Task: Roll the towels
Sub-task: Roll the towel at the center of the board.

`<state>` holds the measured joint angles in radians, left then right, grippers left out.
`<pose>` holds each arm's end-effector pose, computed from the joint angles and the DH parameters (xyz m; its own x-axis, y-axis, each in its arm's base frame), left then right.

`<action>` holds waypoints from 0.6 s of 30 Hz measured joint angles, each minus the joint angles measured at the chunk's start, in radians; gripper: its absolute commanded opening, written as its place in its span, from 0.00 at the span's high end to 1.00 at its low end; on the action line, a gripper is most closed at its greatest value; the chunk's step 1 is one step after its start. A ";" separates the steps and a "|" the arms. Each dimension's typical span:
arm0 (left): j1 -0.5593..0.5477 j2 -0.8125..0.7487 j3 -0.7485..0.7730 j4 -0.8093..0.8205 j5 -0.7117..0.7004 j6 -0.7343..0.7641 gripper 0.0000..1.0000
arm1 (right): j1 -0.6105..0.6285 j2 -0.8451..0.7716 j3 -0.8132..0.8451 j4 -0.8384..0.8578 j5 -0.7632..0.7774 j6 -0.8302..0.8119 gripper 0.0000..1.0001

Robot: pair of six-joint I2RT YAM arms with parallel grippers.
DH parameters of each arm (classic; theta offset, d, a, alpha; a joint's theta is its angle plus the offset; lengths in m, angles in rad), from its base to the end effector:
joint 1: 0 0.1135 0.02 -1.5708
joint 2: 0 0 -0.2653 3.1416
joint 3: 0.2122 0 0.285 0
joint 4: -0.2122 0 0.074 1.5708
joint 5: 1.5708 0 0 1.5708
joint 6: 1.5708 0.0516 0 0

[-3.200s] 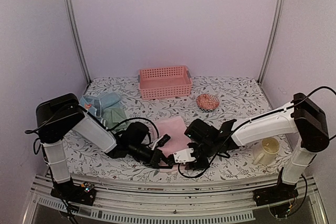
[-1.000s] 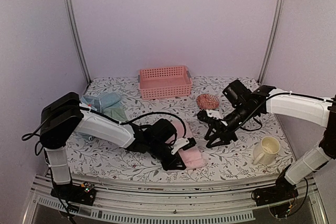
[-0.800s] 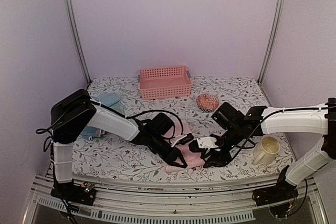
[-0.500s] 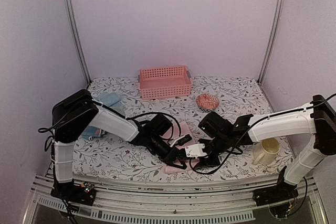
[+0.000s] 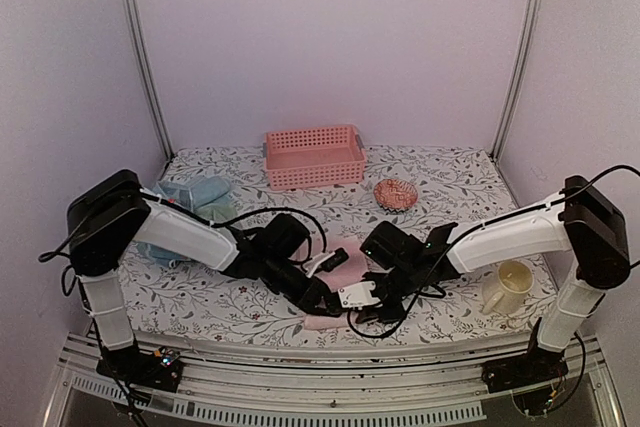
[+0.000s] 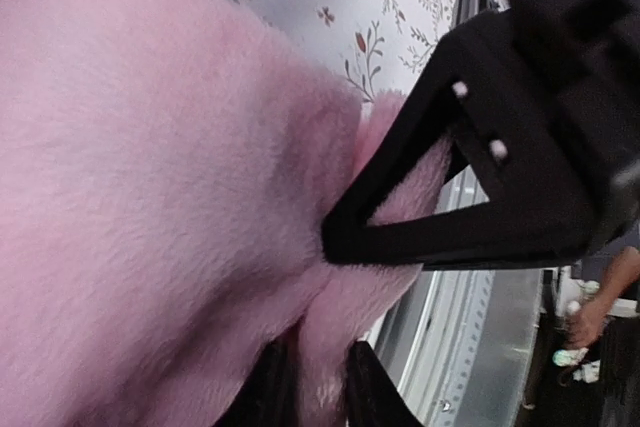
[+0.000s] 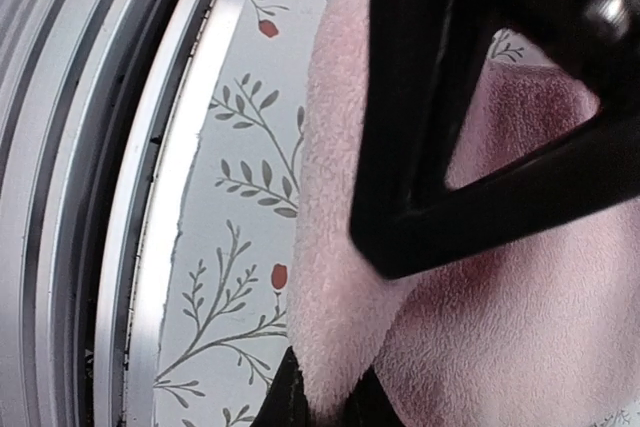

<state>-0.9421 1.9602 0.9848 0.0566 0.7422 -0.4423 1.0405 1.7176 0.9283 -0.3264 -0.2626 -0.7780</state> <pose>0.2039 -0.3397 0.0729 -0.7808 0.5375 -0.3184 0.5566 0.3671 -0.7453 0.1665 0.3105 0.1092 0.3016 -0.8257 -0.4767 -0.9534 -0.2660 -0.1424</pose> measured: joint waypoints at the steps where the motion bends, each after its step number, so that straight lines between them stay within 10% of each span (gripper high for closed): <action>1: 0.000 -0.048 -0.030 -0.006 -0.043 0.012 0.77 | -0.001 0.005 0.014 -0.019 -0.023 0.000 0.95; 10: -0.017 -0.522 -0.369 0.097 -0.442 0.084 0.79 | -0.095 0.174 0.187 -0.272 -0.317 0.010 0.95; 18: -0.272 -0.772 -0.548 0.163 -0.760 0.232 0.79 | -0.199 0.428 0.423 -0.561 -0.591 -0.011 0.94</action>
<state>-1.2140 1.1885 0.4370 0.2192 -0.0177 -0.2108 0.8417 2.1460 1.3510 -0.8875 -0.8536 -0.7891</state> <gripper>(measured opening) 0.200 0.101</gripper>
